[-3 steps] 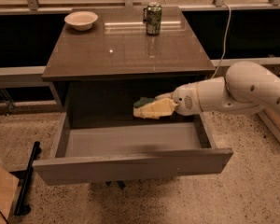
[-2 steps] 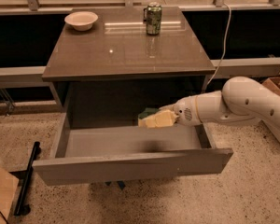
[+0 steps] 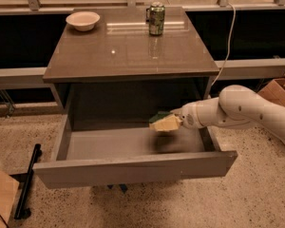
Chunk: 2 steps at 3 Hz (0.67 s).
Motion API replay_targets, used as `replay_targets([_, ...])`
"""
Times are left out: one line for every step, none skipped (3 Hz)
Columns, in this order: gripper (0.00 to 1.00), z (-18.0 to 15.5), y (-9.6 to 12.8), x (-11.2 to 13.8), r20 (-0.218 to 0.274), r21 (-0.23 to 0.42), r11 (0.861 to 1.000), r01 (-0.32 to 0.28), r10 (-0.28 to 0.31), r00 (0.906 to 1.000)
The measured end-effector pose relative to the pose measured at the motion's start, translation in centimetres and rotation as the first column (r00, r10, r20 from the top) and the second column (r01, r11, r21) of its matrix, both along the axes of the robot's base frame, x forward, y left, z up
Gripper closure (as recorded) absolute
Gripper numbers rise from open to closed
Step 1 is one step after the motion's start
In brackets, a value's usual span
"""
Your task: Place sponge into top drawer
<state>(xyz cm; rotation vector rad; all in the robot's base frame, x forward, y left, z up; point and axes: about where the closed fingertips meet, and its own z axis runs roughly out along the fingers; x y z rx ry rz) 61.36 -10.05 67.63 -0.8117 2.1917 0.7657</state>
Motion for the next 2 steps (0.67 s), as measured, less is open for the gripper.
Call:
replay_targets([0.58,-2.3,-0.2,2.2,0.007,-0.042,0.999,0.029,-0.029,0.9996])
replay_targets([0.35,-3.8,-1.1,1.9,-0.035,-0.057,0.995,0.079,-0.081,0.9961])
